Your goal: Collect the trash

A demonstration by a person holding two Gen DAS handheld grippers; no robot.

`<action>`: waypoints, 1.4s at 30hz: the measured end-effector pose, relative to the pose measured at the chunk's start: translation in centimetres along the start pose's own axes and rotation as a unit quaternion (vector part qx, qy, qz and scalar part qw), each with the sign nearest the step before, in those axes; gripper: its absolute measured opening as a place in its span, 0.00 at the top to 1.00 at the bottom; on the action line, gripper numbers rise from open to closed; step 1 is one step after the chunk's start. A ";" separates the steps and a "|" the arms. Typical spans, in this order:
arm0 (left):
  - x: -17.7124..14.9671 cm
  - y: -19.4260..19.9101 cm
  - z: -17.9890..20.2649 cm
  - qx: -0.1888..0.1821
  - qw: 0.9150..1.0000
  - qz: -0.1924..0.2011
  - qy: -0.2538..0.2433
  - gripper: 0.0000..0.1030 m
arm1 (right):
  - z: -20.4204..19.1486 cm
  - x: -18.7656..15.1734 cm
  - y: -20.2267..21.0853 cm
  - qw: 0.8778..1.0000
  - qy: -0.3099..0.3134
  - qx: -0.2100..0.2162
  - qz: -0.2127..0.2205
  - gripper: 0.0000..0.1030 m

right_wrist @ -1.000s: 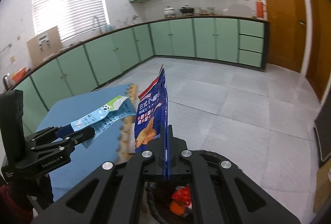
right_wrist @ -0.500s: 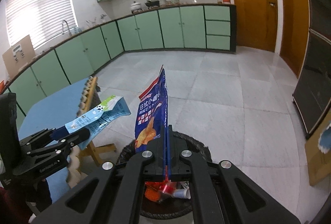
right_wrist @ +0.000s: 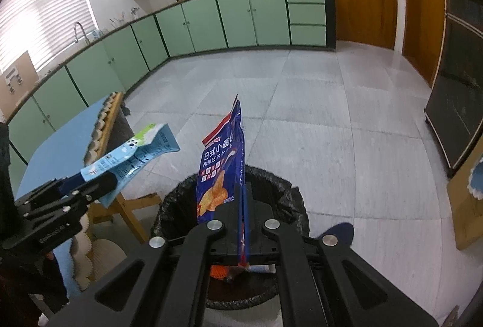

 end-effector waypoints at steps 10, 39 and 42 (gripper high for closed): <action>-1.1 -1.5 0.0 -0.003 0.999 -0.043 0.001 0.42 | 1.2 -2.2 -2.3 0.999 -0.020 -0.003 -0.046 0.82; 4.8 16.9 -1.5 0.021 0.994 0.102 0.014 0.08 | -6.1 7.4 15.8 0.987 0.055 0.039 0.147 0.06; 5.0 18.2 -1.8 0.026 0.993 0.114 0.017 0.08 | -7.4 7.4 16.7 0.985 0.070 0.044 0.154 0.06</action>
Point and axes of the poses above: each gripper's, at about its wrist camera, not at the fingertips, and y roughly against the way its jaws point, z to its right, x to its top, the point moved 8 cm from there along -y, roughly the way its jaws point, and after that the axes turned 12 degrees about y, right-handed, at the moved point
